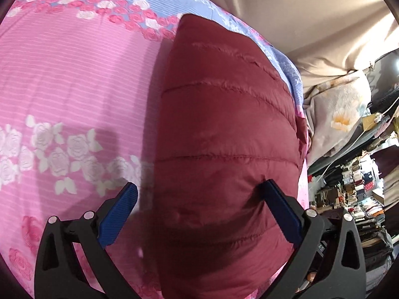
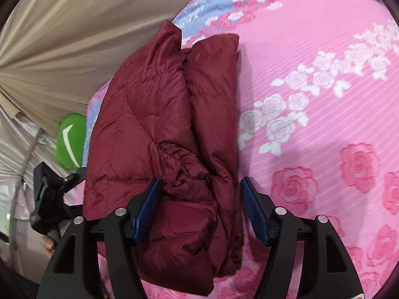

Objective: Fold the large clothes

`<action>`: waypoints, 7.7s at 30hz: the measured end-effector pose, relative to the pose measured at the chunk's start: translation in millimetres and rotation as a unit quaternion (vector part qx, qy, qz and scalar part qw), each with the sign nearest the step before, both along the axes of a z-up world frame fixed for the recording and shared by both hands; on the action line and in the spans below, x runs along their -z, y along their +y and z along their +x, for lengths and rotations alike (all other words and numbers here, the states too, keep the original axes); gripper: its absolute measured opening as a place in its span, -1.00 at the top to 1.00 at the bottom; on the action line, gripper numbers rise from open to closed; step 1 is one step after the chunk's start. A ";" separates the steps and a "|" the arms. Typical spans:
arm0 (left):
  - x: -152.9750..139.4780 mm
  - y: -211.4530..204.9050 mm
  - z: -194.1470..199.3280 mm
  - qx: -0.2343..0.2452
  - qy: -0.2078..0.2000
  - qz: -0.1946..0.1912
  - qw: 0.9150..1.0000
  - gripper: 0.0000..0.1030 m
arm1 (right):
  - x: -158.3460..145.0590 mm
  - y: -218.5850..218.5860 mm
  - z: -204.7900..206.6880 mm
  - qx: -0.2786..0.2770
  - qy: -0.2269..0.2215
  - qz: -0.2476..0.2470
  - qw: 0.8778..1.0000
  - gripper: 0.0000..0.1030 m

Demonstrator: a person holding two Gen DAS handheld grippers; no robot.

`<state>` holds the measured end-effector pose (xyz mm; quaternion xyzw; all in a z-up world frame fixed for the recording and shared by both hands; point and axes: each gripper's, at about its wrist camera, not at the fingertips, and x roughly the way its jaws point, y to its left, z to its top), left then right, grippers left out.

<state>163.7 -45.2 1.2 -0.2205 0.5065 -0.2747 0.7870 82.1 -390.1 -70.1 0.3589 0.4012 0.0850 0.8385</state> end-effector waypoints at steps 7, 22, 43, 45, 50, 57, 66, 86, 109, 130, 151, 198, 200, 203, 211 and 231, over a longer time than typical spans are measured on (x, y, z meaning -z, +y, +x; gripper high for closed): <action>9.2 -16.8 14.1 0.024 0.014 -0.012 1.000 -0.91 | 3.6 3.8 13.5 -0.011 -0.006 0.016 1.000 -0.39; 15.8 -45.3 39.5 0.085 0.004 -0.020 0.996 -0.91 | 2.5 1.8 44.2 -0.041 -0.036 0.028 0.998 -0.41; -100.7 -86.2 -1.2 0.184 -0.201 -0.012 0.962 -0.11 | -93.9 -0.4 -6.1 0.036 -0.175 -0.047 0.983 0.59; -126.8 -90.0 -17.3 0.196 -0.237 -0.020 0.951 -0.11 | -112.5 -3.7 -21.7 0.049 -0.202 -0.058 0.977 0.59; -193.7 -79.9 -62.4 0.209 -0.336 -0.045 0.917 -0.11 | -172.1 -1.9 -68.0 0.073 -0.287 -0.094 0.951 0.59; -270.5 -31.6 -113.6 0.191 -0.459 -0.071 0.865 -0.15 | -250.7 36.8 -106.9 0.062 -0.397 -0.131 0.906 0.58; -310.2 69.6 -144.2 0.146 -0.558 -0.082 0.813 -0.26 | -316.4 111.6 -109.3 0.001 -0.492 -0.141 0.859 0.56; -133.1 139.7 71.2 0.106 -0.363 -0.009 0.926 -0.24 | -149.4 198.9 119.4 -0.048 -0.264 -0.071 0.961 0.54; -23.7 137.0 98.2 0.025 -0.223 0.123 0.967 -0.52 | -21.6 208.0 162.7 -0.054 -0.105 -0.039 0.992 0.08; -23.0 119.1 0.0 -0.038 -0.220 0.270 0.937 -0.78 | -53.2 213.6 113.5 -0.092 -0.121 -0.094 0.984 0.38; -77.1 146.5 -9.1 -0.093 -0.252 0.228 0.936 -0.84 | -100.7 171.2 132.8 -0.041 -0.156 -0.131 0.978 0.34; -90.1 50.5 111.3 -0.111 -0.285 0.241 0.921 -0.86 | -122.2 220.1 135.6 -0.165 -0.207 -0.205 0.942 0.78; -102.9 73.8 84.3 -0.136 -0.286 0.227 0.921 -0.87 | -123.4 239.2 128.0 -0.184 -0.214 -0.217 0.935 0.78; -98.0 95.8 47.3 -0.139 -0.267 0.231 0.925 -0.87 | -108.2 250.9 139.2 -0.185 -0.190 -0.224 0.938 0.78; -20.8 121.0 21.0 -0.142 -0.187 0.273 0.933 -0.89 | -40.5 229.9 136.6 -0.130 -0.092 -0.213 0.964 1.00; -5.7 123.5 -23.1 -0.168 -0.205 0.262 0.928 -0.89 | -30.3 246.9 58.4 -0.025 -0.100 -0.299 0.949 0.42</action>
